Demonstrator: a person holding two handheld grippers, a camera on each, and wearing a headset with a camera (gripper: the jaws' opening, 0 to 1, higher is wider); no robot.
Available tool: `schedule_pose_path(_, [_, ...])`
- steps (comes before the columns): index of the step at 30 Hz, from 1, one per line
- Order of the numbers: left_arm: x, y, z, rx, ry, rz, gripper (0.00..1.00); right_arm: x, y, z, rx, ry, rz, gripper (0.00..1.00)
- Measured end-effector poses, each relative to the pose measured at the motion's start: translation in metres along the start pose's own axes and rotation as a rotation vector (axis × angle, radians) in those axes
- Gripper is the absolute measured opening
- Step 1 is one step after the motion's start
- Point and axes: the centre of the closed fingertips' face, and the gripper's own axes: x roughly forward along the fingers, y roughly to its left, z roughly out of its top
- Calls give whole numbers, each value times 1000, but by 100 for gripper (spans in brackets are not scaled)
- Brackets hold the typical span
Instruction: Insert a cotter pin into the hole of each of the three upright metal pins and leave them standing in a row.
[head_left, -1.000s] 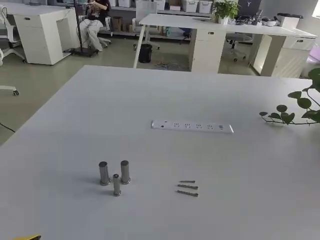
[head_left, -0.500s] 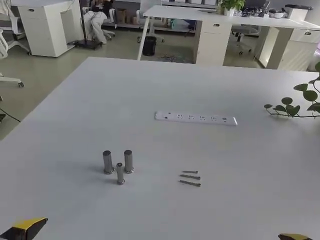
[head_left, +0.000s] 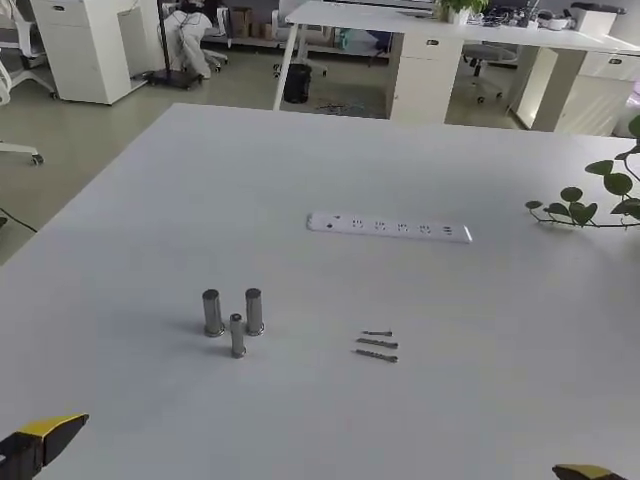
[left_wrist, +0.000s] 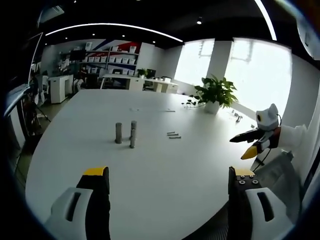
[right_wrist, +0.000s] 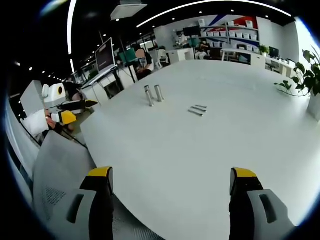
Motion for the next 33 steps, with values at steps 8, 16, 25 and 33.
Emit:
schedule_pose_path(8, [4, -7, -11, 32, 57, -41, 99, -2, -1, 16, 59, -102, -2, 97])
schedule_pose_path(16, [7, -8, -5, -2, 31, -56, 99, -2, 4, 18, 74, -120, 12, 96])
schedule_pose_path(25, [10, -9, 1, 16, 31, -76, 99, 1, 1, 18, 91, -122, 3, 96])
schedule_pose_path(33, [19, -1, 5, 30, 36, -76, 99, 1, 0, 20, 84, -143, 0, 96])
